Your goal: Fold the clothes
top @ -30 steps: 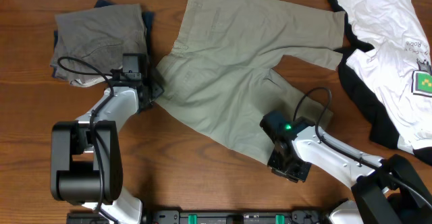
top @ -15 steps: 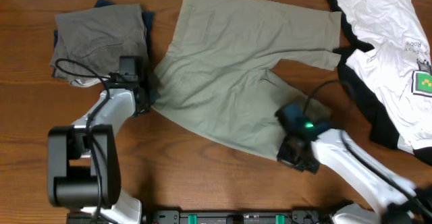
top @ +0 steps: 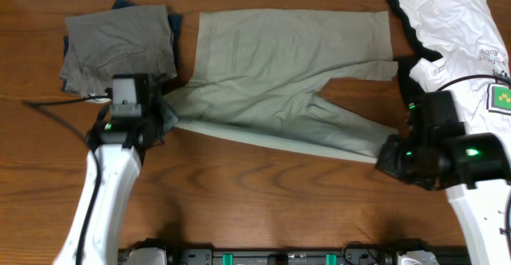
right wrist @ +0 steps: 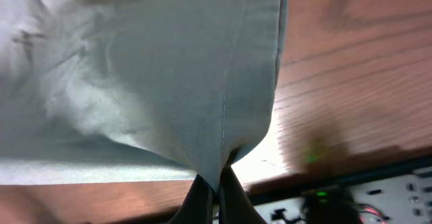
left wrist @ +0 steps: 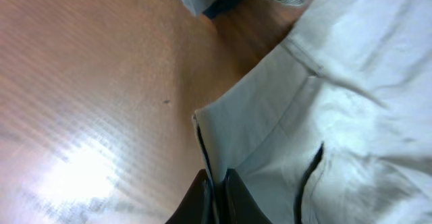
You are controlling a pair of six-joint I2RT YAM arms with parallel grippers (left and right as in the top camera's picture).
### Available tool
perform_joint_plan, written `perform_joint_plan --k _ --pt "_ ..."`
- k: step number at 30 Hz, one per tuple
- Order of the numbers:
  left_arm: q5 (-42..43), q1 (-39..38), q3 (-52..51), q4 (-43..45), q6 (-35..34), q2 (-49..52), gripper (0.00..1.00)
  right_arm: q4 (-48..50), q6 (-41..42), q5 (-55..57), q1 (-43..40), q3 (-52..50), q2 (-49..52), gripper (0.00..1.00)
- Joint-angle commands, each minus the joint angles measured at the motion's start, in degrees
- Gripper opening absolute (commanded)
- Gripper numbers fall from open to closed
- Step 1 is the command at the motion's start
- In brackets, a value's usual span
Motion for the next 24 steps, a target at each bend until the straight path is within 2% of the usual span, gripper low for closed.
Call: perform_joint_plan --k 1,9,16,19,24 --pt "-4.3 1.0 0.0 -2.5 0.5 -5.9 0.06 -2.6 -6.6 4.6 -3.5 5.5 -0.5 0.01" --pt "-4.3 1.0 0.2 -10.6 0.5 -18.8 0.06 -7.7 -11.9 4.7 -8.6 13.4 -0.5 0.01" --pt "-4.3 1.0 1.2 -15.5 0.4 -26.8 0.06 -9.2 -14.4 4.7 -9.9 15.5 -0.4 0.01" --pt "-4.3 1.0 1.2 -14.5 0.3 -27.0 0.06 -6.3 -15.7 4.6 -9.9 15.4 0.8 0.01" --pt "-4.3 1.0 1.2 -7.4 0.3 -22.6 0.06 2.2 -17.0 4.6 -9.9 15.3 5.5 0.01"
